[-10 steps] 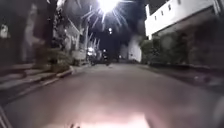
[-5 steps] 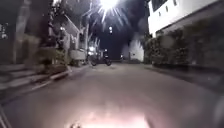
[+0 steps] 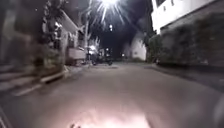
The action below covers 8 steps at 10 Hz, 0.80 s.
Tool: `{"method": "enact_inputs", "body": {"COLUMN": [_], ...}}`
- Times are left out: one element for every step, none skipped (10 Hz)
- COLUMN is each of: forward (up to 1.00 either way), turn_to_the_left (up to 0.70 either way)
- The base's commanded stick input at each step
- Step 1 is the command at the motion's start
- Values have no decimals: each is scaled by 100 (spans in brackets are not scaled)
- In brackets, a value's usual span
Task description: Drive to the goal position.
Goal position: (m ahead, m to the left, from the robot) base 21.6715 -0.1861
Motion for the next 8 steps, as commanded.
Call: {"method": "enact_inputs", "body": {"forward": [100, 100, 100, 100, 100, 100, 100, 100], "turn_to_the_left": [-27, -27, -27, -27, -3, 0, 0, 0]}}
